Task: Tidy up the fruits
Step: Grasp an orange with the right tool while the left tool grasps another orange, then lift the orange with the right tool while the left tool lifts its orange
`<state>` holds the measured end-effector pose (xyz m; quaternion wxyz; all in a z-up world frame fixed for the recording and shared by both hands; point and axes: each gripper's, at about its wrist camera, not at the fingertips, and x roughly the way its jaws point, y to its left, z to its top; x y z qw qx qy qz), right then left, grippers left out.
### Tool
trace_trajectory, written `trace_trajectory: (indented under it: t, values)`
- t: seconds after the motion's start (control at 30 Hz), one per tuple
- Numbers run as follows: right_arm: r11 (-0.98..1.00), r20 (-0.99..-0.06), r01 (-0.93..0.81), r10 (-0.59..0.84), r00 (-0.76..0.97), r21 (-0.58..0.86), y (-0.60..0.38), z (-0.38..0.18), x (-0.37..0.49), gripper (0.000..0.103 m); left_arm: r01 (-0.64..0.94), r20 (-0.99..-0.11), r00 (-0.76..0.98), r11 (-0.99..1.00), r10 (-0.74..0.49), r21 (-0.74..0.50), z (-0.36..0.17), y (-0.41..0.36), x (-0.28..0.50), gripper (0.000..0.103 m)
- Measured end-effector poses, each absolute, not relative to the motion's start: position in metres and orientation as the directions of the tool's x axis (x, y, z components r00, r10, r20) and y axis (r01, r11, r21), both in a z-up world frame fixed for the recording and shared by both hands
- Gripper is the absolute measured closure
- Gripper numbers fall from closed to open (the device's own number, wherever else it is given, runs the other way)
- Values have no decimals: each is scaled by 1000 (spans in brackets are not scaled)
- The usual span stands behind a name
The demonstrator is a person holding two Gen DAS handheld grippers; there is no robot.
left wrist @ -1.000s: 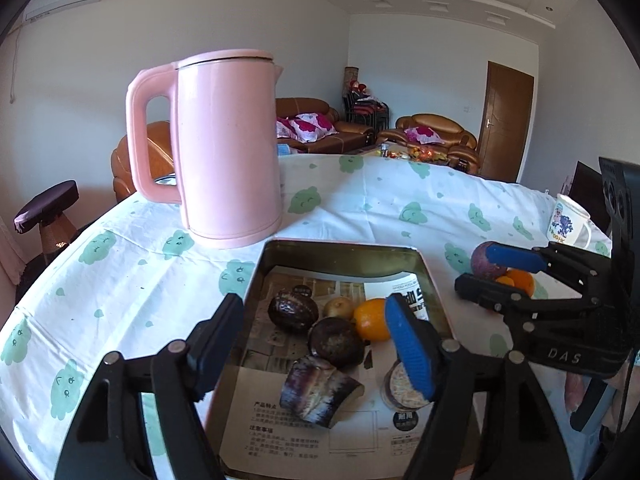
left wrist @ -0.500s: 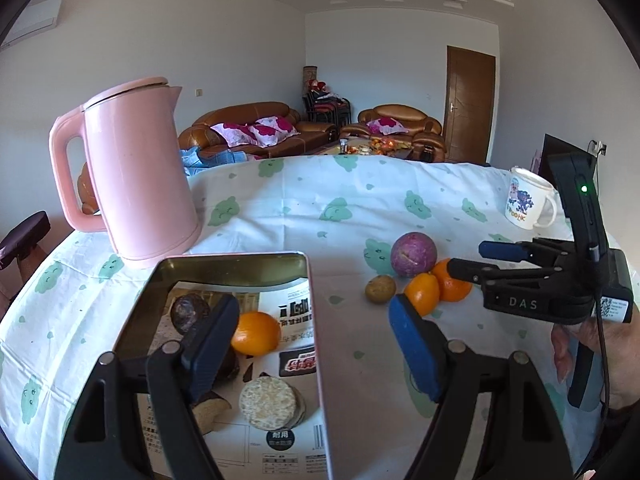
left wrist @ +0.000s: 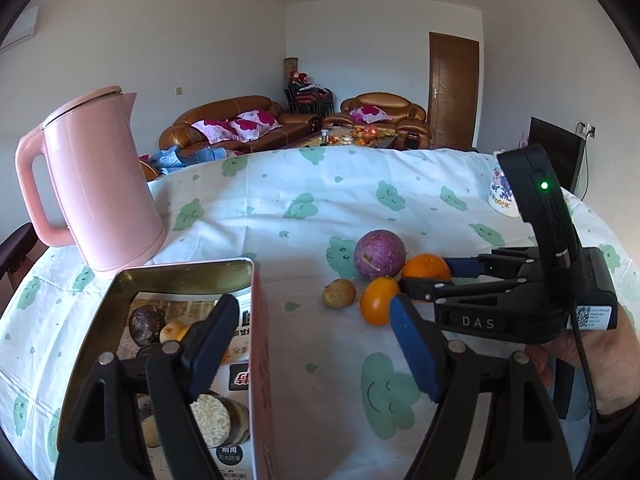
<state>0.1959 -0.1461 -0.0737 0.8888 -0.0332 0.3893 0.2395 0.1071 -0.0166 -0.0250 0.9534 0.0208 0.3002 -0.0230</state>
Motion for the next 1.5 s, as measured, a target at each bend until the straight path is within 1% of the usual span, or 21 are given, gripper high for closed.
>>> trace_trajectory:
  t: [0.13,0.23,0.3,0.33,0.4,0.43,0.5,0.57,0.63,0.8,1.2,1.5]
  values:
    - [925,-693,-379,294,659,31,-162,-68,189,54,84,-588,807,996,-50,31,-28,-31,115,23]
    - [943,-686,-332,246,684,7,-178,-67,190,54,114,-621,780,993,-74,25,-35,-46,128,25]
    - [947,-677,-321,250,692,21,-186,-65,190,54,128,-649,756,992,-88,15,-41,-54,139,33]
    - [947,-672,-320,255,695,28,-190,-64,189,54,137,-666,740,991,-98,6,-45,-57,145,35]
    - [946,-666,-321,261,699,35,-192,-63,188,54,142,-697,709,990,-106,-6,-54,-62,156,46]
    - [945,-664,-326,264,700,31,-191,-62,188,54,146,-710,695,989,-113,-15,-57,-64,162,50]
    - [942,-658,-335,266,705,22,-189,-61,186,54,146,-730,674,989,-115,-21,-64,-67,169,60]
    - [940,-653,-341,272,707,22,-188,-61,185,54,142,-734,670,990,-110,-18,-67,-68,173,61]
    - [937,-645,-348,287,708,35,-189,-60,184,54,137,-735,670,991,-101,-12,-69,-68,175,65]
    - [928,-612,-370,322,722,52,-192,-55,177,54,149,-729,675,989,-119,-23,-68,-67,171,67]
    - [907,-574,-421,359,736,27,-184,-50,168,54,152,-660,740,988,-133,-28,-55,-63,160,67]
    - [904,-543,-427,371,753,26,-186,-48,162,54,145,-620,775,989,-123,-16,-49,-63,153,67]
